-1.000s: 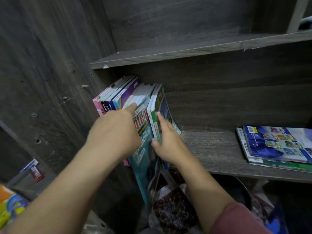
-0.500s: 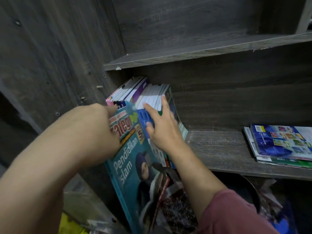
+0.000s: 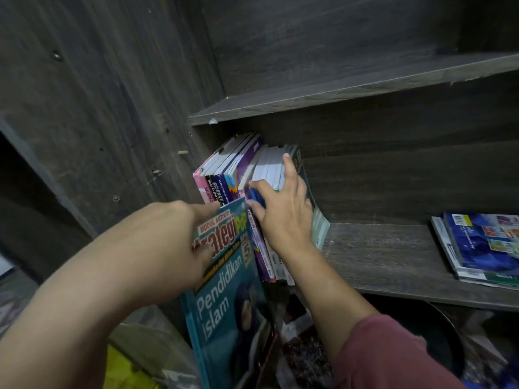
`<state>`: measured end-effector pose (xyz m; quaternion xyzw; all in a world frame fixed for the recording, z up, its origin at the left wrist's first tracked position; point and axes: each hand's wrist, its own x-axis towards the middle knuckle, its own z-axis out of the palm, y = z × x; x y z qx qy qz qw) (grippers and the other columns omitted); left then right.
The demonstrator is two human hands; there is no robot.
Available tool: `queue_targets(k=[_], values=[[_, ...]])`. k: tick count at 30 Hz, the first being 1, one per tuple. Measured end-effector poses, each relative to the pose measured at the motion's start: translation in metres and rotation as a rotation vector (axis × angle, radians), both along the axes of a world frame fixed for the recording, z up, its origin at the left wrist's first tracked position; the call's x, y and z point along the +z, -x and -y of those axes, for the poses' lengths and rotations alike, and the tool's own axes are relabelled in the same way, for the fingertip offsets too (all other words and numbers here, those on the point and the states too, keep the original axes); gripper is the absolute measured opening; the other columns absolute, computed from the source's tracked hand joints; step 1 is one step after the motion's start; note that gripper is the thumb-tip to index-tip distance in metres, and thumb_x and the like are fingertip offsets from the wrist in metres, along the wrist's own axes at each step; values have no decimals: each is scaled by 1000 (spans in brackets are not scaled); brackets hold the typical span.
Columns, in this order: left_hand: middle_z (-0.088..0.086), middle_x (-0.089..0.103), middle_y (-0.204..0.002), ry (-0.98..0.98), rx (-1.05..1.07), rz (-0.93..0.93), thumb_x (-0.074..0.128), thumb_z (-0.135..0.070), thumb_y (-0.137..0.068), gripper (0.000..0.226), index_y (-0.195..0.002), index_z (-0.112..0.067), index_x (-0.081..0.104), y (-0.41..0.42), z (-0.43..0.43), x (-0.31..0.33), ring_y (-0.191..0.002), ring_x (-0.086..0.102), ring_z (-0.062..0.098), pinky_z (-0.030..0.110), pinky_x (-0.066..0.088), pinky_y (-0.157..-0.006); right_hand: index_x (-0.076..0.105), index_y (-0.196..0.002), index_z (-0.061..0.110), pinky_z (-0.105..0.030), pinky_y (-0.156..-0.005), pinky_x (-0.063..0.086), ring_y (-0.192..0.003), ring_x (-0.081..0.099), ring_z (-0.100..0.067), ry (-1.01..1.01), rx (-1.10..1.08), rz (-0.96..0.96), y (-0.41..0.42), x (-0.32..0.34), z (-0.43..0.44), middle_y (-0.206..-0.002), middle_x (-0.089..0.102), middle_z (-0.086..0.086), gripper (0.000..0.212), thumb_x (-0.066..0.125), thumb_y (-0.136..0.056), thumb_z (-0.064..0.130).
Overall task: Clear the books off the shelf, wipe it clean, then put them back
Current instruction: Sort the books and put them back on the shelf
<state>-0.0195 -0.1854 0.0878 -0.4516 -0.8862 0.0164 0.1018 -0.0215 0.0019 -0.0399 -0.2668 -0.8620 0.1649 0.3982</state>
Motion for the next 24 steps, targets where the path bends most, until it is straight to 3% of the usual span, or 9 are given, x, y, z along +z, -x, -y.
queue_targets(k=[2, 5, 6, 8, 11, 15, 18, 24], values=[[-13, 61, -110, 8, 4, 38, 56, -43, -90, 65, -146, -50, 24, 3, -3, 1, -92, 58, 4, 15, 39, -69, 58, -110, 32, -49, -87, 48, -139, 23, -32, 27, -36, -45, -4, 0, -4, -159, 6, -4, 24, 64, -89, 42], [-12, 58, -103, -10, 25, 83, 55, -44, -90, 65, -146, -51, 23, 2, -9, 3, -57, 48, 1, 9, 38, -51, 60, -101, 29, -43, -72, 51, -132, 33, -34, 64, -105, -119, -11, -2, -13, -158, 12, -7, 26, 72, -79, 35], [-12, 59, -108, -12, 18, 92, 56, -44, -90, 65, -146, -52, 23, 2, -12, 4, -59, 49, 0, 11, 42, -54, 60, -99, 29, -40, -67, 50, -128, 37, -34, 87, -132, -137, -14, -3, -18, -158, 13, -7, 29, 74, -74, 35], [-10, 61, -119, 3, 0, 73, 58, -44, -88, 67, -146, -52, 25, 5, -17, 7, -85, 60, 5, 22, 50, -75, 62, -99, 29, -34, -63, 45, -123, 41, -34, 130, -167, -173, -23, -4, -30, -158, 13, -7, 33, 76, -69, 34], [-3, 63, -123, 10, 15, 12, 61, -40, -86, 65, -144, -47, 32, 9, -29, 15, -110, 59, 20, 27, 46, -86, 65, -102, 29, -31, -67, 44, -120, 41, -30, 140, -145, -186, -35, -4, -45, -157, 17, -4, 36, 77, -68, 33], [9, 66, -116, -76, 49, -130, 59, -30, -86, 60, -143, -36, 41, 13, -57, 20, -105, 61, 28, 29, 47, -78, 64, -106, 31, -34, -73, 50, -124, 37, -25, 143, -90, -157, -41, -2, -45, -155, 18, 1, 36, 76, -72, 33], [16, 67, -111, -164, 62, -250, 56, -26, -83, 60, -141, -31, 44, 21, -83, 5, -100, 62, 37, 39, 53, -79, 63, -109, 31, -34, -76, 49, -126, 34, -23, 147, -55, -147, -43, -3, -45, -154, 18, 2, 35, 75, -76, 33], [18, 63, -100, -200, 124, -216, 53, -20, -90, 73, -153, -22, 16, 28, -128, -57, -91, 63, 37, 35, 37, -61, 62, -114, 29, -35, -86, 46, -129, 33, -24, 148, 28, -164, -45, -4, -42, -153, 19, -1, 37, 75, -80, 31]])
